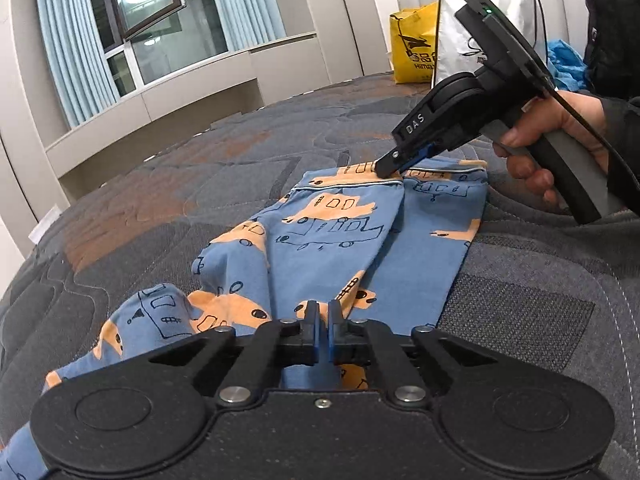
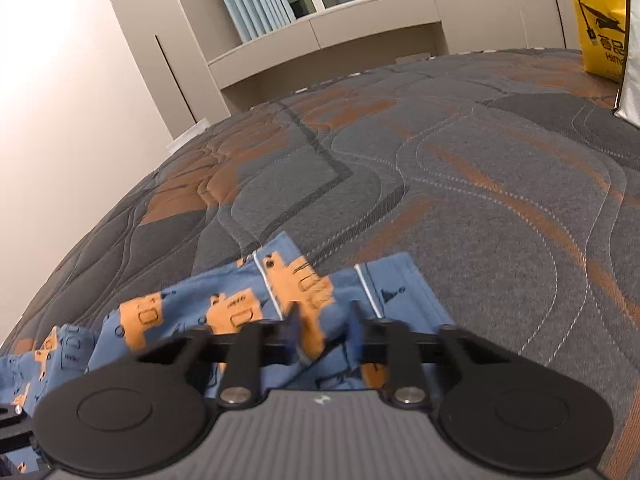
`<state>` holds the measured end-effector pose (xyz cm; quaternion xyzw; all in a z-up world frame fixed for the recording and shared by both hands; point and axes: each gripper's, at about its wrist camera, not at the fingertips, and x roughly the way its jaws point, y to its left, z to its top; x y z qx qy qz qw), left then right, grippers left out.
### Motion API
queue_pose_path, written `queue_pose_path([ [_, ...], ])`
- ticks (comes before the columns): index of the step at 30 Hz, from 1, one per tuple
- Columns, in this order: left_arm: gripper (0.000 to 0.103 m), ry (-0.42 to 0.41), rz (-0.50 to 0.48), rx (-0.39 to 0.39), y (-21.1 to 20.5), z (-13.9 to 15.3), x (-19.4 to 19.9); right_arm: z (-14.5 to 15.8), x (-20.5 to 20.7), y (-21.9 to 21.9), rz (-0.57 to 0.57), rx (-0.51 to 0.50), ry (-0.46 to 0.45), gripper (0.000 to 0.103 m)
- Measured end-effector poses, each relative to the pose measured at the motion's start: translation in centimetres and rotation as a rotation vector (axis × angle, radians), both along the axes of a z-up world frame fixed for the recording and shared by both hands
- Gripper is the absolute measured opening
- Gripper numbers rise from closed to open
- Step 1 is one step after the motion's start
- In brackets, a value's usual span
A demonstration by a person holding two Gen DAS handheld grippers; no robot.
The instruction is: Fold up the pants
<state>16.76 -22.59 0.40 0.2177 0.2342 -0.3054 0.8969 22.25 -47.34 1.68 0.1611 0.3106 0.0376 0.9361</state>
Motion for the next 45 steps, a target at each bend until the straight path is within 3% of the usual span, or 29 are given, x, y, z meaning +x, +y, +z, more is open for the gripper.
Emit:
queue_pose_path([
  [3, 0.002, -0.004, 0.008, -0.04, 0.2, 0.5, 0.0, 0.7, -0.5, -0.2, 0.004, -0.001, -0.035, 0.008],
  [10, 0.001, -0.035, -0.061, -0.101, -0.7, 2.1, -0.8, 3.9, -4.5, -0.9, -0.038, -0.121, -0.164, 0.007],
  [15, 0.001, 0.004, -0.105, -0.068, -2.0, 0.8, -0.8, 2.5, -6.6, -2.9, -0.077, -0.149, -0.098, 0.007],
  [21, 0.002, 0.032, -0.105, -0.054, -2.2, -0.3, -0.7, 0.1, -7.3, -2.6, -0.044, -0.199, -0.015, 0.009],
  [24, 0.003, 0.037, -0.106, -0.056, -2.2, -0.4, -0.7, 0.7, -7.1, -1.9, -0.028, -0.253, -0.031, 0.03],
  [25, 0.003, 0.037, -0.104, -0.056, -2.2, -0.4, -0.7, 1.1, -6.9, -1.9, -0.025, -0.256, -0.048, 0.047],
  [26, 0.003, 0.036, -0.102, -0.058, -2.1, -0.5, -0.9, 1.5, -6.6, -1.9, -0.018, -0.254, -0.061, 0.053],
  [30, 0.002, 0.038, -0.095, -0.069, -2.1, -0.1, -0.9, 2.0, -3.9, -1.3, 0.022, -0.255, -0.069, 0.051],
  [33, 0.002, 0.041, -0.094, -0.072, -2.0, -0.2, -1.0, 1.2, -1.8, -0.9, 0.045, -0.266, -0.038, 0.043],
  [35, 0.002, 0.041, -0.094, -0.077, -1.9, -0.1, -1.1, 0.5, -0.9, -0.6, 0.05, -0.285, -0.014, 0.014],
  [41, 0.002, 0.035, -0.096, -0.111, -1.6, 0.4, -1.4, 1.1, -1.9, -0.3, 0.009, -0.337, -0.071, 0.008],
  [45, 0.003, 0.047, -0.095, -0.085, -2.0, -0.6, -1.2, 0.6, -1.4, -0.2, 0.009, -0.358, -0.04, 0.008],
])
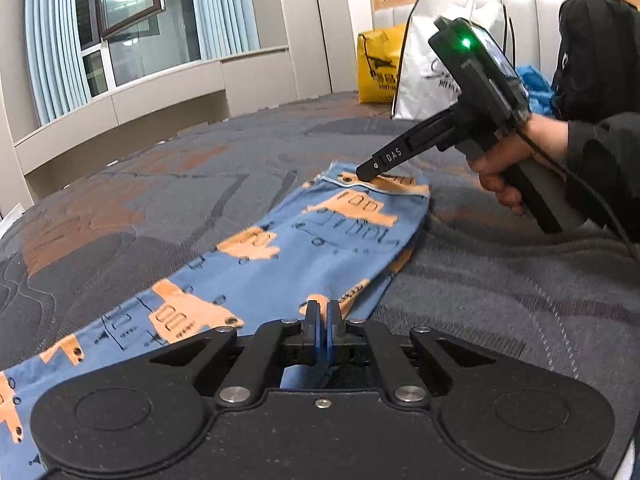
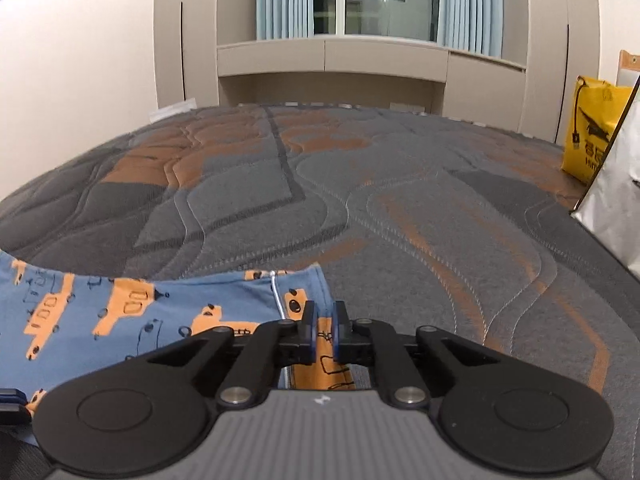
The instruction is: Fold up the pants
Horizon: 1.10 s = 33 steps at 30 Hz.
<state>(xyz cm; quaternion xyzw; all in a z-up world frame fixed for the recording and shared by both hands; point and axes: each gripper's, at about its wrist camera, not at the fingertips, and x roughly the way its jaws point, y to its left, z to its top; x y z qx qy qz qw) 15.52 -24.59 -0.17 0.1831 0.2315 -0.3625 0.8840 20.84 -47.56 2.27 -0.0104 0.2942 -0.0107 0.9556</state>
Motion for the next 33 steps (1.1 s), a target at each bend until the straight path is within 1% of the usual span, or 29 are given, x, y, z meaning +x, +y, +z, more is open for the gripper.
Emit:
queue_pose_path([
  [1, 0.003, 0.003, 0.002, -0.001, 0.1, -0.1, 0.1, -0.4, 0.2, 0.0, 0.002, -0.005, 0.018, 0.009],
  [2, 0.007, 0.007, 0.001, -0.01, 0.3, 0.1, 0.2, -0.7, 0.3, 0.1, 0.004, -0.013, 0.02, 0.011],
  [3, 0.016, 0.01, -0.001, -0.022, 0.4, 0.3, 0.2, -0.9, 0.3, 0.3, 0.006, -0.03, 0.014, 0.012],
  [4, 0.019, 0.014, -0.001, -0.04, 0.8, 0.5, 0.2, -0.9, 0.1, 0.4, 0.002, -0.049, 0.007, 0.019],
  [5, 0.026, 0.015, 0.002, -0.054, 1.1, 0.7, 0.1, -0.7, -0.1, 0.5, -0.006, -0.058, 0.0, 0.027],
  [6, 0.035, 0.013, 0.008, -0.059, 1.3, 0.9, -0.1, -0.5, -0.3, 0.6, -0.014, -0.058, -0.004, 0.03],
  [7, 0.038, 0.006, 0.019, -0.066, 1.7, 1.1, -0.3, -0.1, -0.6, 0.8, -0.021, -0.058, -0.014, 0.036],
  [8, 0.043, -0.001, 0.032, -0.077, 2.1, 1.4, -0.4, 0.1, -0.8, 1.0, -0.018, -0.065, -0.026, 0.044],
  [9, 0.049, -0.002, 0.045, -0.089, 2.5, 1.6, -0.6, 0.4, -1.2, 1.5, -0.01, -0.081, -0.039, 0.049],
  [10, 0.053, 0.001, 0.068, -0.109, 3.3, 1.9, -0.6, 0.4, -1.4, 2.1, 0.002, -0.101, -0.043, 0.058],
  [11, 0.062, 0.006, 0.097, -0.131, 4.2, 2.2, -0.7, 0.3, -1.6, 2.8, 0.02, -0.115, -0.04, 0.066],
  [12, 0.07, 0.007, 0.132, -0.15, 5.2, 2.3, -0.7, 0.1, -1.7, 3.4, 0.039, -0.124, -0.033, 0.069],
  [13, 0.073, 0.004, 0.166, -0.159, 6.2, 2.4, -0.7, -0.3, -1.7, 4.0, 0.056, -0.135, -0.019, 0.074],
  [14, 0.073, 0.002, 0.206, -0.16, 7.2, 2.3, -0.6, -0.7, -1.6, 4.5, 0.067, -0.151, -0.003, 0.077],
  [15, 0.073, 0.006, 0.253, -0.153, 8.3, 2.1, -0.5, -1.3, -1.5, 5.0, 0.072, -0.18, 0.017, 0.078],
  [17, 0.073, 0.028, 0.346, -0.137, 10.7, 1.6, 0.1, -1.9, -1.6, 5.7, 0.058, -0.241, -0.003, 0.089],
  [20, 0.073, 0.057, 0.466, -0.141, 14.4, 0.8, 0.4, -1.4, -1.5, 5.7, -0.019, -0.275, -0.011, 0.091],
  [21, 0.073, 0.07, 0.493, -0.164, 15.7, 0.7, 0.2, -1.3, -1.5, 6.0, -0.042, -0.273, -0.013, 0.091],
  [23, 0.074, 0.082, 0.519, -0.215, 17.9, 0.7, -0.5, -1.2, -1.9, 6.6, -0.042, -0.245, -0.017, 0.091],
  [25, 0.077, 0.08, 0.529, -0.247, 19.4, 0.9, -1.7, -0.9, -2.6, 8.6, 0.011, -0.202, -0.031, 0.091],
  [28, 0.079, 0.037, 0.557, -0.271, 21.9, 1.2, -4.1, -0.5, -3.5, 12.5, 0.125, -0.164, -0.053, 0.094],
  [29, 0.079, 0.019, 0.582, -0.28, 23.0, 1.4, -4.9, -0.3, -3.7, 13.9, 0.16, -0.147, -0.057, 0.095],
  [30, 0.08, 0.004, 0.616, -0.291, 24.1, 1.5, -5.4, -0.1, -3.9, 15.7, 0.219, -0.12, -0.06, 0.095],
  [33, 0.079, -0.029, 0.745, -0.34, 27.8, 1.8, -7.0, 0.3, -4.1, 20.9, 0.372, -0.081, -0.069, 0.097],
])
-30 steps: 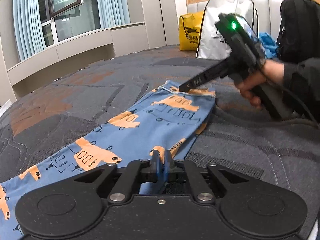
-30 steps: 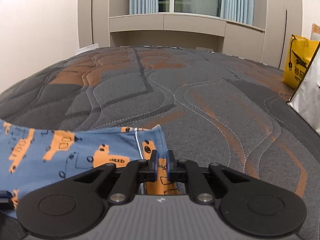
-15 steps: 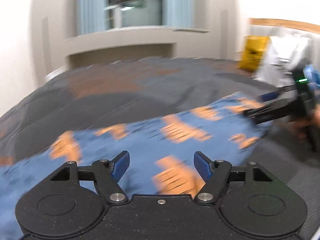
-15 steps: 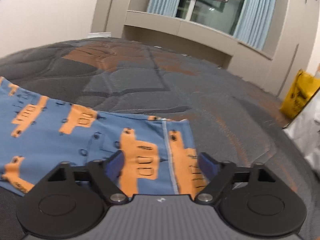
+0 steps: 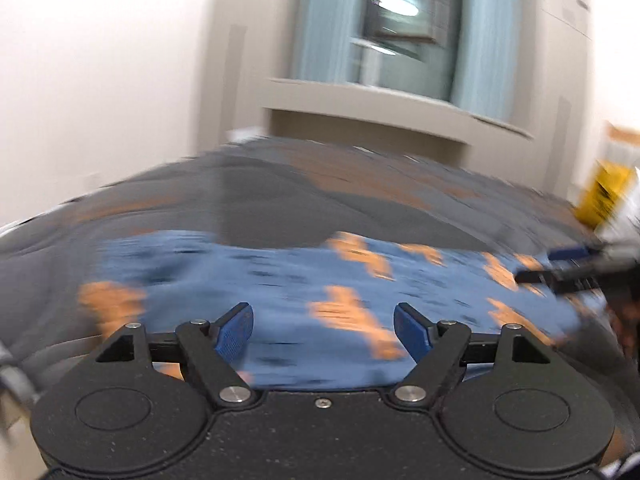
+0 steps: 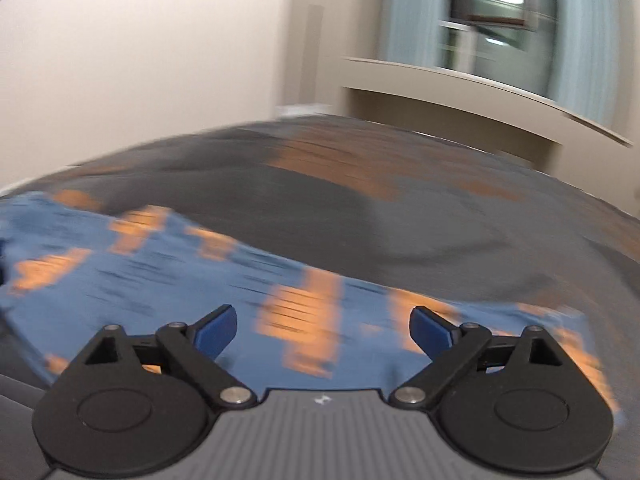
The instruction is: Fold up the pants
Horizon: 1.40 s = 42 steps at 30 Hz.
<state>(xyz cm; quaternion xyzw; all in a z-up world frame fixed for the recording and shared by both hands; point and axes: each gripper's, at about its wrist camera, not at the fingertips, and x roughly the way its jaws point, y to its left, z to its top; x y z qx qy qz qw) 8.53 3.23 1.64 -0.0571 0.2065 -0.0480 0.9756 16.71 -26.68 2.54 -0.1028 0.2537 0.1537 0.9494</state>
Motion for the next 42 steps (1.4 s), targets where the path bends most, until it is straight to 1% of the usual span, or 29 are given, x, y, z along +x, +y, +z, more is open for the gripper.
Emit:
queue_pose_path([
  [2, 0.079, -0.019, 0.084, -0.036, 2.8, 0.2, -0.9, 0.2, -0.1, 3.2, 0.079, 0.001, -0.005, 0.097],
  [3, 0.079, -0.026, 0.123, -0.045, 4.0, 0.2, -1.2, 0.2, -0.1, 5.0, 0.126, 0.0, -0.008, 0.098],
  [5, 0.077, -0.025, 0.196, -0.055, 6.3, 0.1, -1.5, 0.2, -0.1, 7.5, 0.181, 0.001, -0.007, 0.098],
  [7, 0.07, 0.003, 0.257, -0.092, 8.5, -0.3, -1.1, 0.1, 0.1, 9.7, 0.228, 0.006, -0.003, 0.098],
  [8, 0.061, 0.019, 0.265, -0.124, 9.5, -0.5, -0.9, 0.0, 0.2, 10.6, 0.239, 0.007, 0.0, 0.098],
  [9, 0.055, 0.037, 0.268, -0.157, 10.4, -0.6, -0.7, -0.2, 0.4, 11.4, 0.247, 0.007, 0.007, 0.098],
  [11, 0.054, 0.067, 0.253, -0.247, 11.8, -1.3, -0.1, -0.4, 0.4, 12.6, 0.253, 0.009, 0.019, 0.098],
  [14, 0.054, 0.108, 0.22, -0.348, 12.8, -2.2, 1.0, -0.7, 0.3, 13.5, 0.251, 0.012, 0.036, 0.098],
  [18, 0.054, 0.123, 0.214, -0.431, 13.6, -3.0, 2.5, -1.4, 0.5, 13.4, 0.242, 0.005, 0.057, 0.098],
  [19, 0.049, 0.128, 0.219, -0.446, 13.7, -3.1, 2.9, -1.5, 0.6, 13.4, 0.239, 0.005, 0.062, 0.098],
  [20, 0.029, 0.135, 0.229, -0.448, 13.7, -3.3, 3.3, -1.6, 0.5, 13.2, 0.237, 0.006, 0.065, 0.098],
  [21, 0.022, 0.147, 0.242, -0.441, 13.5, -3.6, 3.5, -1.6, 0.5, 13.0, 0.235, 0.009, 0.067, 0.098],
  [22, 0.022, 0.15, 0.252, -0.438, 13.4, -3.6, 3.6, -1.6, 0.6, 12.9, 0.231, 0.014, 0.068, 0.098],
  [24, 0.014, 0.136, 0.263, -0.42, 13.2, -3.4, 3.4, -1.5, 0.6, 12.7, 0.228, 0.022, 0.067, 0.098],
  [27, 0.012, 0.084, 0.275, -0.347, 12.2, -1.7, 2.3, -1.5, 0.6, 12.5, 0.227, 0.027, 0.064, 0.098],
  [29, 0.011, 0.055, 0.272, -0.28, 11.3, -0.6, 1.7, -1.4, 0.5, 12.3, 0.227, 0.031, 0.061, 0.098],
  [31, 0.011, 0.043, 0.271, -0.237, 10.7, 0.1, 1.2, -1.5, 0.6, 12.1, 0.23, 0.034, 0.063, 0.099],
  [33, 0.011, 0.051, 0.277, -0.213, 10.4, 0.2, 1.0, -1.7, 0.7, 12.1, 0.226, 0.031, 0.067, 0.1],
  [37, 0.013, 0.119, 0.282, -0.177, 10.2, -1.2, 1.9, -2.3, 1.3, 12.1, 0.211, 0.017, 0.106, 0.101],
  [40, 0.023, 0.117, 0.286, -0.165, 10.5, -1.4, 1.8, -2.3, 1.3, 12.2, 0.222, 0.017, 0.111, 0.103],
  [41, 0.033, 0.113, 0.292, -0.16, 10.6, -1.4, 1.4, -2.3, 1.3, 12.2, 0.228, 0.015, 0.111, 0.103],
  [42, 0.047, 0.106, 0.305, -0.151, 10.6, -1.3, 1.1, -2.4, 1.3, 12.3, 0.233, 0.013, 0.112, 0.103],
])
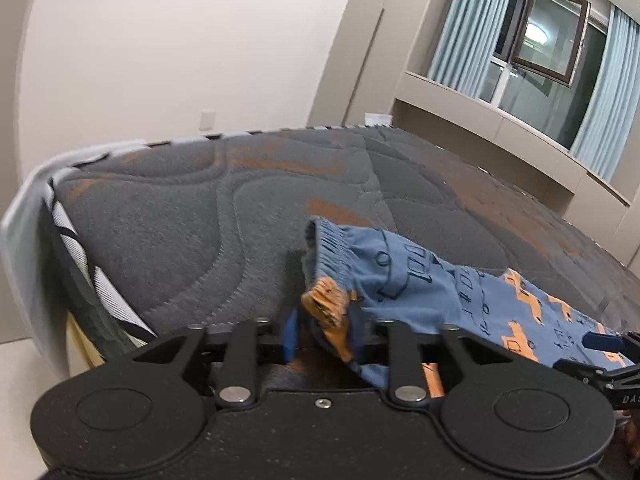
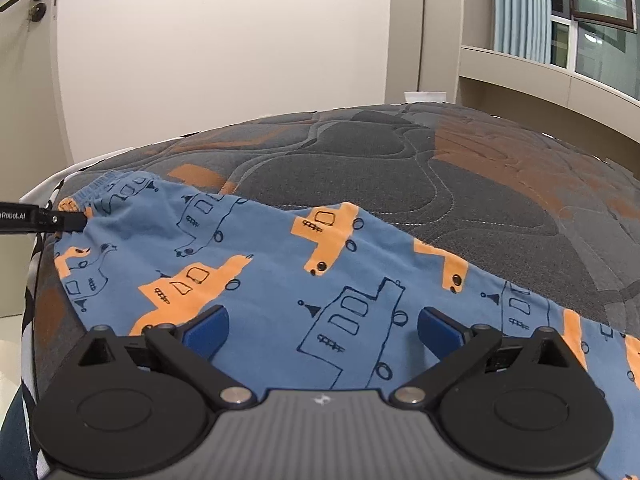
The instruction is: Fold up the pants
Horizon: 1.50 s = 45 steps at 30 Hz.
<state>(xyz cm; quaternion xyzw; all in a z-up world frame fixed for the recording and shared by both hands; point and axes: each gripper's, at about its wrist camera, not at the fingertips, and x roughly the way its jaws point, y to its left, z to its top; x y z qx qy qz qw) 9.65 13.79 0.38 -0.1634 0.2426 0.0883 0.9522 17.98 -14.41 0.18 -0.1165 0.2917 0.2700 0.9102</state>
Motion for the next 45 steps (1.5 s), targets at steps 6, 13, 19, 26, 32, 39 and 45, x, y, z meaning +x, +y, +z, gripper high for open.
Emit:
queue_pose_path([
  [6, 0.078, -0.087, 0.083, 0.097, -1.0, 1.7, -1.1, 0.2, -0.4, 0.1, 0.004, 0.006, -0.029, 0.103],
  [13, 0.102, -0.158, -0.087, 0.182, -6.5, 3.7, 1.8, 0.2, -0.1, -0.4, -0.008, 0.027, 0.001, 0.103],
  [19, 0.102, -0.072, -0.187, 0.243, -9.7, 2.4, 7.0, 0.0, 0.5, -2.8, -0.068, 0.036, 0.061, 0.103],
  [26, 0.102, 0.095, -0.204, 0.265, -7.6, -0.7, 9.9, 0.1, 1.4, -7.2, -0.18, -0.005, 0.044, 0.103],
  [32, 0.102, 0.04, -0.182, 0.285, -8.0, 0.8, 8.1, 1.8, 5.0, -6.4, -0.093, 0.023, 0.019, 0.103],
  [39, 0.102, 0.059, -0.182, 0.313, -9.0, 0.3, 8.7, 3.3, 12.5, -2.3, 0.136, 0.134, 0.128, 0.065],
  [45, 0.102, 0.081, -0.198, 0.318, -8.0, -0.5, 8.4, 1.6, 15.6, 1.2, 0.265, 0.075, 0.257, 0.012],
])
